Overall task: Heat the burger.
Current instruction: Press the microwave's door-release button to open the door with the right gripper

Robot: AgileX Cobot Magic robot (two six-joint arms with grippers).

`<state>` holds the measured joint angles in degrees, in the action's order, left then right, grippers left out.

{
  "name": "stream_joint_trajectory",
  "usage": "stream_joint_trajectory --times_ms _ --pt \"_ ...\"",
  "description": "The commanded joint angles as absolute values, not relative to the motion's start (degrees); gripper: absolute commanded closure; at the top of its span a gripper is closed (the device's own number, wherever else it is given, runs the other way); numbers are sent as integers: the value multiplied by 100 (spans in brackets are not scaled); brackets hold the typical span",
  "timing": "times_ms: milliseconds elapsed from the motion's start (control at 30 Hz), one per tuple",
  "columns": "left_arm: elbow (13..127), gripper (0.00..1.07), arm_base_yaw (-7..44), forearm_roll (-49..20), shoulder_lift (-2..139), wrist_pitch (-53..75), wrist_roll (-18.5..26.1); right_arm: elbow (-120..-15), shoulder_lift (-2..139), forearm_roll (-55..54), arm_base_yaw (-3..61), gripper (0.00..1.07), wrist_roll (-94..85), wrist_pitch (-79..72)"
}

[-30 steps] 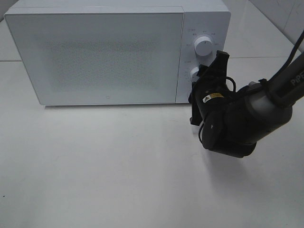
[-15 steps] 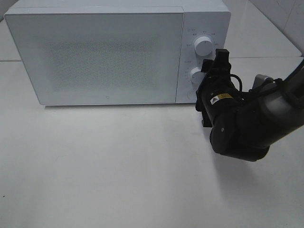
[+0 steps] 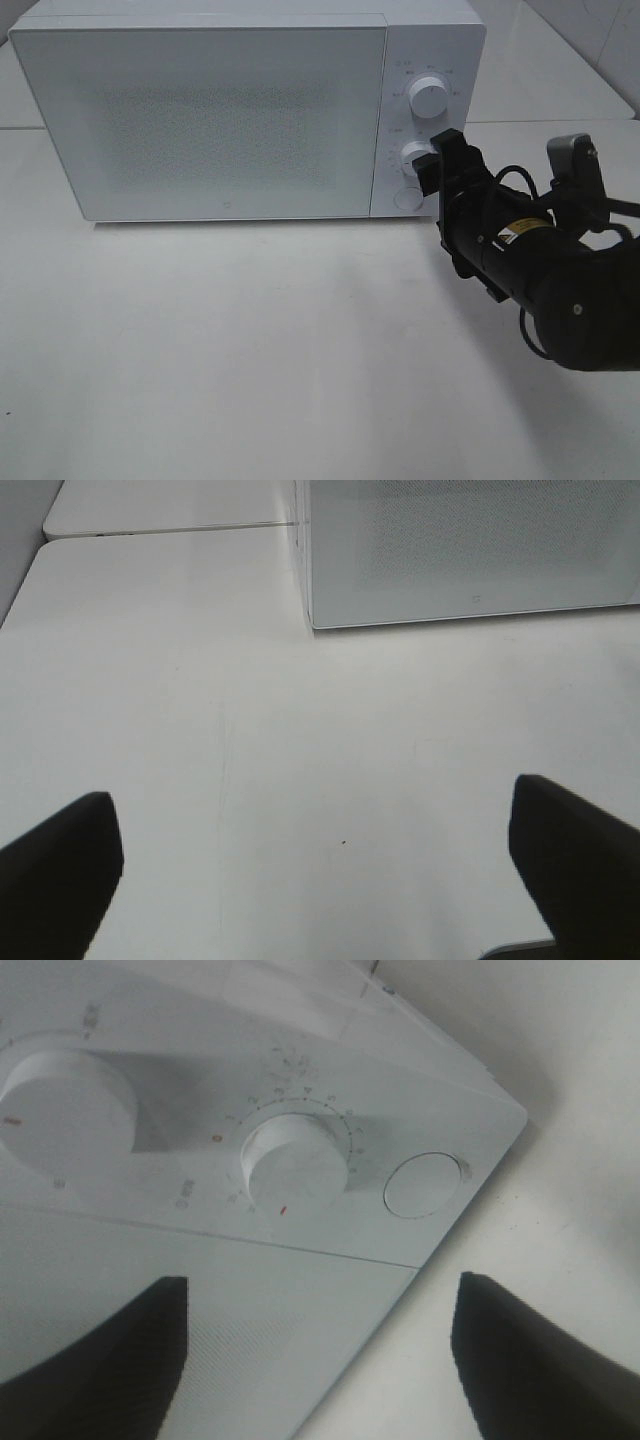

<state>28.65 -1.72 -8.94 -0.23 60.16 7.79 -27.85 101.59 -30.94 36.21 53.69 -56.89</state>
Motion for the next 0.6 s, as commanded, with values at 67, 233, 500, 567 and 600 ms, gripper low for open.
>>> stream_joint_trajectory --times_ms 67,233,500,567,600 --pt "2848 6 -189 -894 -172 5953 739 -2773 9637 -2893 3604 33 3913 -4790" --pt "2848 6 -189 -894 -172 5953 739 -2773 8973 -2893 3604 29 1988 -3610" --pt "2848 6 -189 -894 -172 5953 739 -3174 8359 -2876 3581 31 -407 -1558" --pt "2848 6 -189 -894 -172 5953 739 -3403 8308 -2819 3461 31 -665 -1003" --pt "2848 6 -189 -894 -172 5953 739 -3524 8285 -2733 3375 31 -751 -659"
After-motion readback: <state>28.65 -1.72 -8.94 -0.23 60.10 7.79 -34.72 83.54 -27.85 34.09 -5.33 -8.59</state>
